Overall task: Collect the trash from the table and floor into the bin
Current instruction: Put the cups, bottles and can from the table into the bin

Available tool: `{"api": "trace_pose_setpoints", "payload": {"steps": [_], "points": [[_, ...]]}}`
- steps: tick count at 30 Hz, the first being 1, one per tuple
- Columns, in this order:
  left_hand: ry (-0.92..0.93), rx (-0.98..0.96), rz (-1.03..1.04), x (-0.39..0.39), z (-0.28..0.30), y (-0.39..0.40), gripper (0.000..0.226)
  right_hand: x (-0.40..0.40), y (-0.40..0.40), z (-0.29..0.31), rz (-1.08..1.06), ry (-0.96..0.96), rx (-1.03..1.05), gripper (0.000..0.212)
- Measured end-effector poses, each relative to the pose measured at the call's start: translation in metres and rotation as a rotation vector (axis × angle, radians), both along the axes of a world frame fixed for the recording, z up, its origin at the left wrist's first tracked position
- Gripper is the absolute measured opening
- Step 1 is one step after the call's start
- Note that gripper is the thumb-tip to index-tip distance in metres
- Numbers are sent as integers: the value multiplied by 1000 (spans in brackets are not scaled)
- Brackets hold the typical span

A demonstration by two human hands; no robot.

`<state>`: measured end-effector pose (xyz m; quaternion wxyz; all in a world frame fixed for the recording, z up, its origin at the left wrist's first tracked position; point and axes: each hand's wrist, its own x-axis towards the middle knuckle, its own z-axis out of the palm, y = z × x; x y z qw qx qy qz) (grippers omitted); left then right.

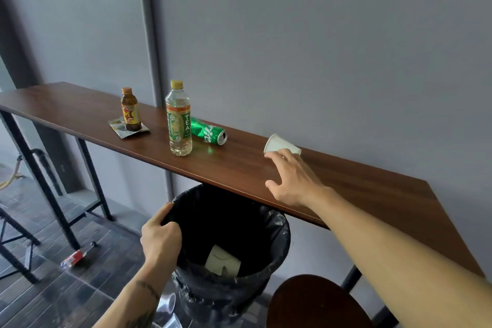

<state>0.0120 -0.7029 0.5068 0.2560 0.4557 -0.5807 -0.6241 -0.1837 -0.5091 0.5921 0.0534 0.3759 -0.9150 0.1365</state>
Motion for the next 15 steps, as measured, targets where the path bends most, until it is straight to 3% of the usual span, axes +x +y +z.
{"api": "trace_pose_setpoints", "payload": {"steps": [7,15], "points": [[34,-45,36,9,-11,1,83,-62,15,-9,-218,32,65,63],[33,-132,147,19,-33,13,81,-116,8,-26,-173,0,95,64]]}}
